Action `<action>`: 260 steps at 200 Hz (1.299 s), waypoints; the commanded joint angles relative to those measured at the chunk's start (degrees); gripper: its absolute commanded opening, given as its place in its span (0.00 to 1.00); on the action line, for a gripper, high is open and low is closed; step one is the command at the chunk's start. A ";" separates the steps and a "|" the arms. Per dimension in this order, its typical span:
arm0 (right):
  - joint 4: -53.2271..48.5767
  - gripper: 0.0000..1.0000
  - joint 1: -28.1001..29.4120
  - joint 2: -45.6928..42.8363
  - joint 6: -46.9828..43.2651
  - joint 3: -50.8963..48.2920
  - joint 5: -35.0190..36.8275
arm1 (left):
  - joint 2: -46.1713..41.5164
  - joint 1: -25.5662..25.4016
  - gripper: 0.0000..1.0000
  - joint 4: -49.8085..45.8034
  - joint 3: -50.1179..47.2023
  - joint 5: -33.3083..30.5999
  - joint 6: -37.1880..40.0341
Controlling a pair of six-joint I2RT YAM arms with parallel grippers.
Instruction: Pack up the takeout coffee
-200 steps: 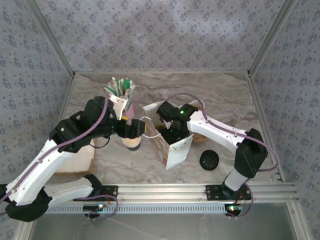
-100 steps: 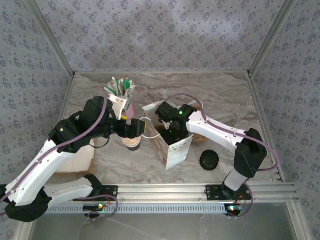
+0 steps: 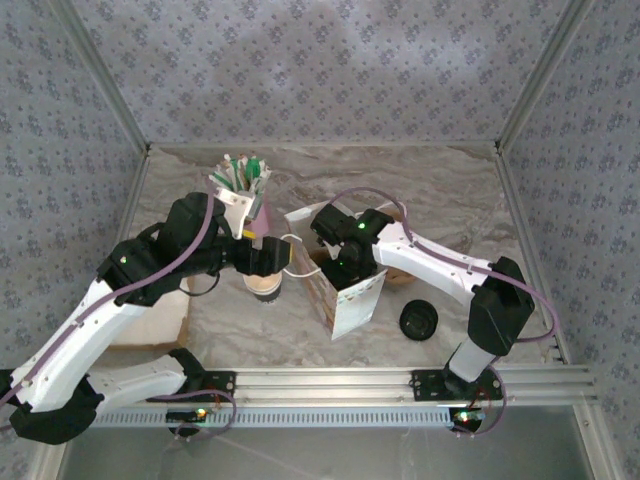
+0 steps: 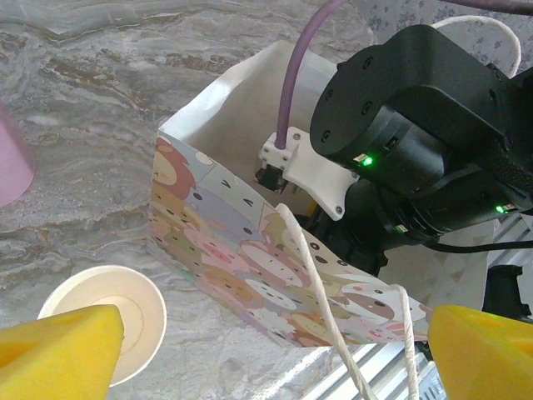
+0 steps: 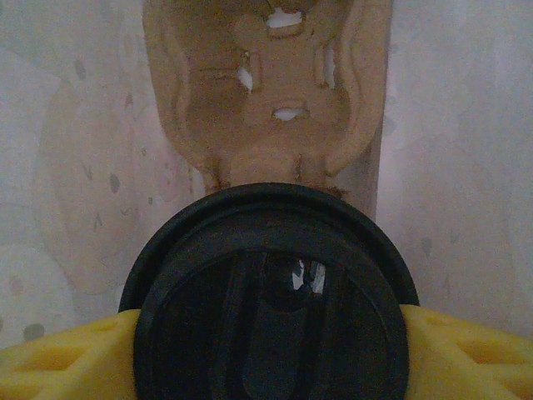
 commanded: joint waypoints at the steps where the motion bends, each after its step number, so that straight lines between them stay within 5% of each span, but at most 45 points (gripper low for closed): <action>1: -3.13 0.73 1.29 2.38 0.05 -3.40 -0.45 | -1.48 -0.28 0.95 1.34 -0.45 -0.79 0.47; 260: -4.30 0.81 3.04 -1.25 0.41 -3.72 1.68 | -2.80 -0.25 0.95 1.63 -2.31 -3.00 -0.06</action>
